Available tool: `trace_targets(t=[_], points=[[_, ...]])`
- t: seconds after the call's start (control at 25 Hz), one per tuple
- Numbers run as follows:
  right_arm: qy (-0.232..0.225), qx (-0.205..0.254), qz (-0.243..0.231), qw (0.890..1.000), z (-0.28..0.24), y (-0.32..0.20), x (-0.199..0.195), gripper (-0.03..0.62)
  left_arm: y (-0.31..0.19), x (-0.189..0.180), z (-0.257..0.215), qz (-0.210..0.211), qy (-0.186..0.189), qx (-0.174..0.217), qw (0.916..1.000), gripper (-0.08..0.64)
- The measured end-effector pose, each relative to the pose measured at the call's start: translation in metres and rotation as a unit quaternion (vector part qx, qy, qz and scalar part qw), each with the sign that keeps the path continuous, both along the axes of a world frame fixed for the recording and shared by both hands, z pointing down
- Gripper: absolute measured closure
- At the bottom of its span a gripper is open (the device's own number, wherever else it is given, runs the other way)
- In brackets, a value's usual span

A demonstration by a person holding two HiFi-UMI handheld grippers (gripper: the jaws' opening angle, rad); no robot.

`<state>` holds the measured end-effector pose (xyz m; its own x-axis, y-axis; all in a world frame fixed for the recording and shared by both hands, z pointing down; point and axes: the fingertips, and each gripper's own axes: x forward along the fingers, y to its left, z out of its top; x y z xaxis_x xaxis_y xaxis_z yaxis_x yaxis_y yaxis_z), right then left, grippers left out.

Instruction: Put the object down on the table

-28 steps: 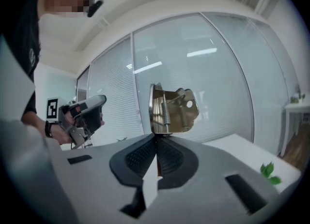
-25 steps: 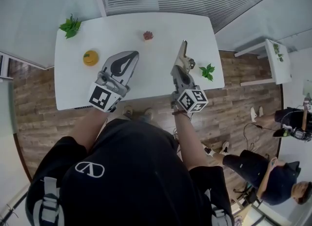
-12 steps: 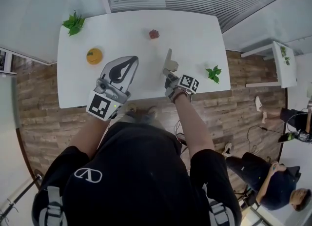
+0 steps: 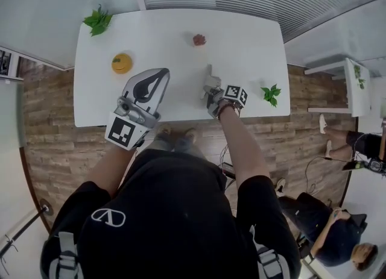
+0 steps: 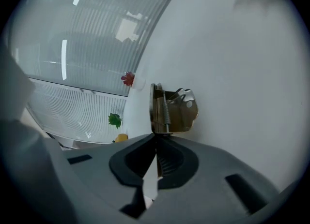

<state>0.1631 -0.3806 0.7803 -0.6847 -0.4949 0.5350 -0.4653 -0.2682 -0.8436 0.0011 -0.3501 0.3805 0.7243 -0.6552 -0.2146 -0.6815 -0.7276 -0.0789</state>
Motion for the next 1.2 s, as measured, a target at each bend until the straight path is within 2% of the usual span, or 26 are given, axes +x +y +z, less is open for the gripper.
trace_targets(t=[0.2,0.32,0.64,1.0,1.08,1.2], points=[[0.011,-0.038,-0.006,0.999,0.008,0.004,-0.001,0.572,0.000,-0.002,0.000,-0.002,0.000,0.001,1.0000,0.555],[0.017,-0.055,-0.008,0.998,0.010,0.008,-0.003,0.487,-0.001,-0.001,0.000,-0.002,0.001,0.002,1.0000,0.555],[0.032,-0.076,0.004,0.997,0.012,0.010,0.002,0.402,-0.003,0.001,0.001,0.004,0.005,0.003,1.0000,0.555],[0.059,-0.085,0.014,0.995,0.004,0.025,0.017,0.387,-0.003,0.003,0.002,0.011,0.014,-0.002,0.9998,0.555],[0.061,-0.073,0.029,0.995,-0.007,0.028,0.026,0.390,-0.003,0.005,0.003,0.014,0.014,-0.004,0.9998,0.555],[0.071,-0.029,0.053,0.996,-0.036,0.027,0.047,0.444,-0.005,0.013,0.002,0.024,0.015,-0.002,0.9996,0.555]])
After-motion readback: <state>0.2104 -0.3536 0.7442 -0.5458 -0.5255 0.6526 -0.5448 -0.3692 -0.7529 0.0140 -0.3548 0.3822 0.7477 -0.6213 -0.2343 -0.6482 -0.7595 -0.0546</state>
